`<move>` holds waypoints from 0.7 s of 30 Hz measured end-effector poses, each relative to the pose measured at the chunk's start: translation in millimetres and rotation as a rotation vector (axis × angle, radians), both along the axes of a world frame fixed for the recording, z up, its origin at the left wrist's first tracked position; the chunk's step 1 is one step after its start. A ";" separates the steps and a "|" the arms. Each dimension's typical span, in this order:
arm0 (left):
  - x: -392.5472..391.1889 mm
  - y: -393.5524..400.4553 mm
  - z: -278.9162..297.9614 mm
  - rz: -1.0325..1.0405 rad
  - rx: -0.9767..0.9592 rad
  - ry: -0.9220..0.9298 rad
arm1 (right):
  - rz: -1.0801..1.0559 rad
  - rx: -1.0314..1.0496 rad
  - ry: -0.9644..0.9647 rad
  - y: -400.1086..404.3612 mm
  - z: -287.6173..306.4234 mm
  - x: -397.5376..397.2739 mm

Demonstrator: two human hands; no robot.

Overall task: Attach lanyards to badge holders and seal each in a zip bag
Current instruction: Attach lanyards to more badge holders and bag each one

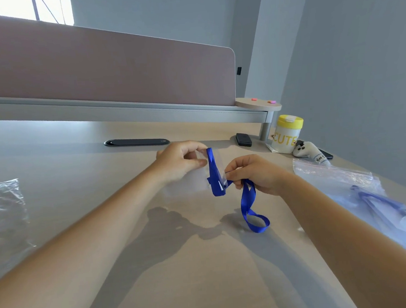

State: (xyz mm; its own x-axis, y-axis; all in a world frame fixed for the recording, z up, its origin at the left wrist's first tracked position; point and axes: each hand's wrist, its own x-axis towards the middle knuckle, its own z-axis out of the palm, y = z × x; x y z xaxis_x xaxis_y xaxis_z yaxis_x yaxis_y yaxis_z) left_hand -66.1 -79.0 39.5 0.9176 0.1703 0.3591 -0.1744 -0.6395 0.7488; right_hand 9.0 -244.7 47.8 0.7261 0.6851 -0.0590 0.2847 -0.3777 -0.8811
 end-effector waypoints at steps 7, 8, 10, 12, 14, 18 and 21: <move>-0.9 -7.3 2.9 0.069 0.206 0.012 | -0.085 0.177 0.130 -1.5 9.5 1.2; -1.0 -7.7 2.7 0.077 0.250 0.019 | -0.103 0.189 0.107 -0.9 10.7 0.4; -1.4 -8.8 1.1 0.076 0.337 0.045 | -0.118 0.172 0.018 0.8 13.7 -2.0; -1.1 -10.2 -0.3 0.071 0.407 0.062 | -0.114 0.117 -0.105 3.2 17.2 -5.0; -0.6 -13.6 1.2 0.078 0.468 0.058 | -0.124 0.080 -0.197 6.2 19.0 -8.1; 1.5 -18.6 4.1 0.104 0.654 0.054 | -0.175 0.116 -0.342 11.5 15.3 -10.4; 2.2 -19.4 2.0 0.161 0.716 0.044 | -0.203 0.190 -0.389 11.1 13.1 -11.7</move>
State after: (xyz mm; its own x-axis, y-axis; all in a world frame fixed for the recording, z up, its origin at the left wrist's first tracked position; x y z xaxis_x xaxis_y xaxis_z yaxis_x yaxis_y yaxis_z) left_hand -63.9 -98.4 41.5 0.9172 0.0415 0.3962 -0.0165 -0.9898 0.1417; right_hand -2.7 -233.6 60.9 0.7899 0.4991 0.3562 0.5440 -0.3024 -0.7827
